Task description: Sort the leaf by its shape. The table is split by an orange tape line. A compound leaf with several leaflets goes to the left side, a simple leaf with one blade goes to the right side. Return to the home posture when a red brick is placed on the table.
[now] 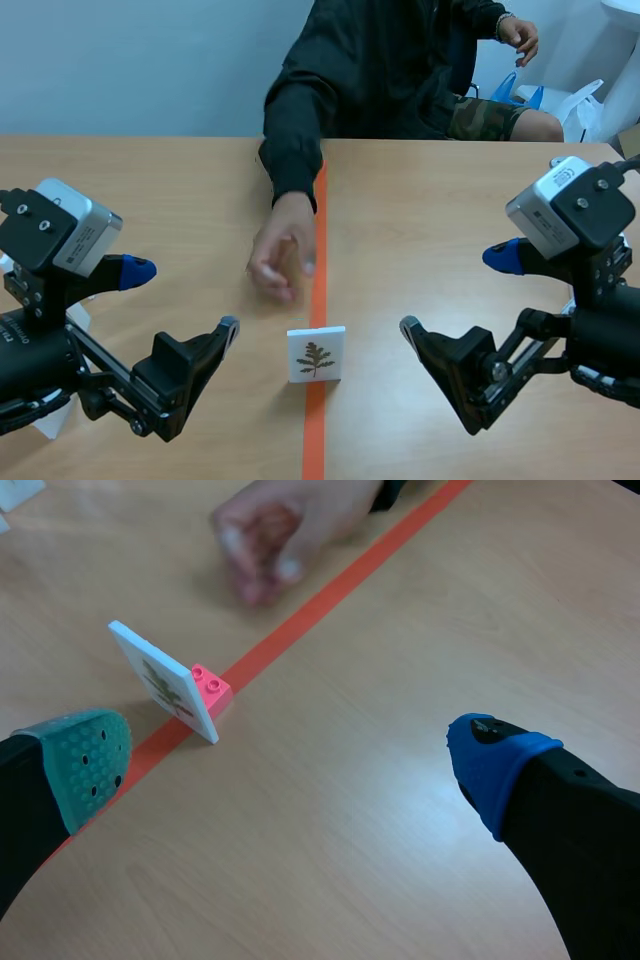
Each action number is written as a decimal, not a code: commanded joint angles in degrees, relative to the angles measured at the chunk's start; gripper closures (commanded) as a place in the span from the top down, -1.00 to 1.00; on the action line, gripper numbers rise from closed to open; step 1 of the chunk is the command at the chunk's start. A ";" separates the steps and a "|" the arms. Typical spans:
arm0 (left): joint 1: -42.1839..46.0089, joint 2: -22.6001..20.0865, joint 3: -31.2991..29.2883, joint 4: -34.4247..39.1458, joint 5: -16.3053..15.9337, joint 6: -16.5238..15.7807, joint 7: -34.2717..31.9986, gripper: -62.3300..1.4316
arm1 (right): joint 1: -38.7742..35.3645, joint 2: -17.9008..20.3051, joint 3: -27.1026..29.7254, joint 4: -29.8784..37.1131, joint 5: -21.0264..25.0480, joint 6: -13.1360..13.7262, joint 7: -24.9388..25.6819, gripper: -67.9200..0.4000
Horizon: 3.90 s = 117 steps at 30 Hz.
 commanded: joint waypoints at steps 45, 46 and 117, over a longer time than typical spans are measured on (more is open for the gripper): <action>3.65 0.00 -0.15 0.46 -1.22 -0.98 -0.20 1.00 | 26.43 -10.38 -21.57 -36.59 -21.35 10.34 22.73 1.00; 3.65 0.00 -0.17 0.46 -1.22 -0.96 -0.20 1.00 | 26.71 -10.67 -22.12 -37.09 -21.86 10.32 22.97 0.96; 3.65 0.00 -4.35 0.46 -1.25 -0.96 -1.05 1.00 | 9.57 -11.89 23.50 -24.02 -4.13 9.84 12.33 -0.94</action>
